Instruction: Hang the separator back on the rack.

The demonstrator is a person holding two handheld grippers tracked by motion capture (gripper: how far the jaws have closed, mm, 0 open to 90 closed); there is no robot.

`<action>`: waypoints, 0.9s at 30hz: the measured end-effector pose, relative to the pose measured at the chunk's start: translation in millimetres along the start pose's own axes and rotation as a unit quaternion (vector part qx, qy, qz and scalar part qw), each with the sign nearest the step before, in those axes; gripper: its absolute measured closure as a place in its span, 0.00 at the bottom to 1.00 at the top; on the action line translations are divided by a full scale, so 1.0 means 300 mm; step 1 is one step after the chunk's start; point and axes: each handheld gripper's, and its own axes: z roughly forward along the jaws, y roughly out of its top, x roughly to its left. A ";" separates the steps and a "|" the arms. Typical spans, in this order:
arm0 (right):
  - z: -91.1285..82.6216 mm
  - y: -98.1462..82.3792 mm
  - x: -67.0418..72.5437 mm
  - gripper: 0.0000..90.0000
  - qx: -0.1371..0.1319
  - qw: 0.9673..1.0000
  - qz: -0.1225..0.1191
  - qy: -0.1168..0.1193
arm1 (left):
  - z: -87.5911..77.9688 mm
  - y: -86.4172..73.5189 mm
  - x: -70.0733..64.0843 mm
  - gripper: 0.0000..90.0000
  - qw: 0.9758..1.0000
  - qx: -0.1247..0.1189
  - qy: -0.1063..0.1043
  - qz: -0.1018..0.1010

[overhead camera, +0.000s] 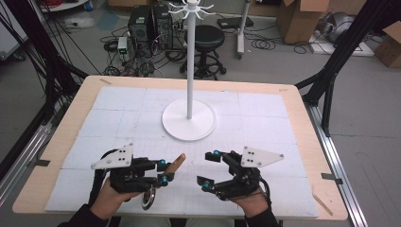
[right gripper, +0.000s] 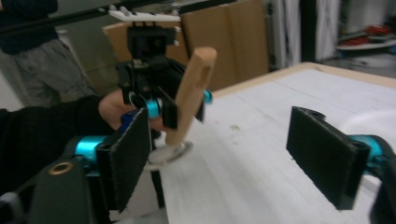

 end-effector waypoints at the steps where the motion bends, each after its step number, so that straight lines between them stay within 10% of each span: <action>1: 0.018 0.007 -0.001 0.27 -0.002 1.000 -0.001 0.009 | 0.000 0.001 -0.001 0.75 1.000 -0.001 -0.002 0.001; 5: 0.078 0.023 -0.005 0.39 -0.020 0.998 -0.002 0.066 | -0.005 0.002 -0.004 0.75 1.000 -0.009 -0.020 0.000; 18: 0.137 0.035 -0.013 0.75 -0.036 0.990 -0.020 0.137 | 0.003 0.006 -0.012 0.75 0.998 -0.018 -0.060 0.000; 27: 0.141 0.049 0.003 0.77 -0.039 0.992 -0.015 0.120 | -0.005 0.008 -0.004 0.75 0.998 -0.029 -0.062 -0.003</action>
